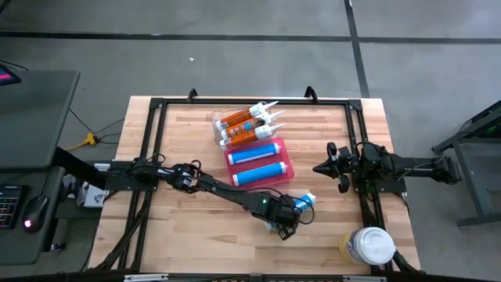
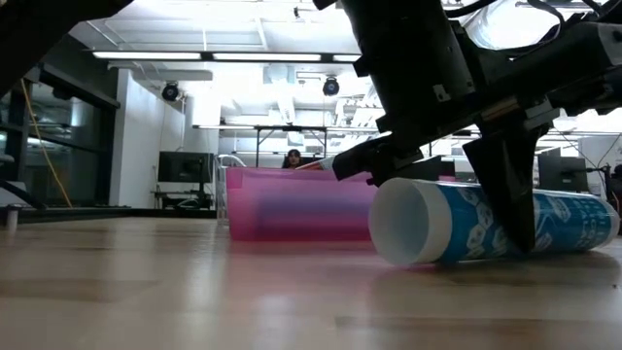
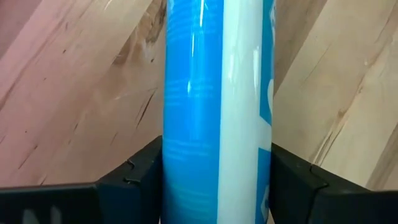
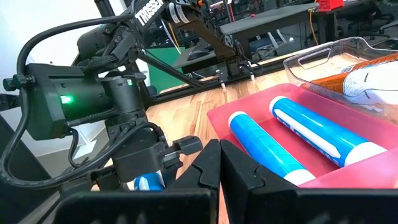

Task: Pick & place silicon tubes, Sealant and Lysol wipes
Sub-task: Put the blue sealant into the pink bin

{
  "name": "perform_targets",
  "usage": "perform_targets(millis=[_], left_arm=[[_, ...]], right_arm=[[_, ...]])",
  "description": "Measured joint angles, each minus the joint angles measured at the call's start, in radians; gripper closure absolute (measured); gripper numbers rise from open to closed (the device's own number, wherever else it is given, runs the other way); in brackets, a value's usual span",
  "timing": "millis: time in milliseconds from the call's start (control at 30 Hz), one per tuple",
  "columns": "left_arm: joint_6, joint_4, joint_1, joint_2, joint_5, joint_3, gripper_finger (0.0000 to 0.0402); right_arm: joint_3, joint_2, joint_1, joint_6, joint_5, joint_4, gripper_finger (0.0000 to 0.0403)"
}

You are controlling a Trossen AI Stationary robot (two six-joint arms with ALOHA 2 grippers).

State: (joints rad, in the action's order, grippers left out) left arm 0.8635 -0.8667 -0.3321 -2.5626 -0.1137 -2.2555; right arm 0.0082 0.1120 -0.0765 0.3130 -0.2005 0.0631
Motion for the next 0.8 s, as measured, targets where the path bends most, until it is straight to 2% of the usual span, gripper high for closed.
perform_targets(millis=[400, 800], left_arm=[[-0.050, 0.013, -0.003, 0.032, -0.037, 0.004, 0.0204], [-0.132, 0.018, -0.010, 0.128, -0.165, 0.006, 0.0206]], right_arm=[[0.000, 0.000, 0.000, 0.000, 0.000, 0.000, 0.0402], [0.000, 0.000, 0.000, 0.000, 0.000, 0.000, 0.0402]])
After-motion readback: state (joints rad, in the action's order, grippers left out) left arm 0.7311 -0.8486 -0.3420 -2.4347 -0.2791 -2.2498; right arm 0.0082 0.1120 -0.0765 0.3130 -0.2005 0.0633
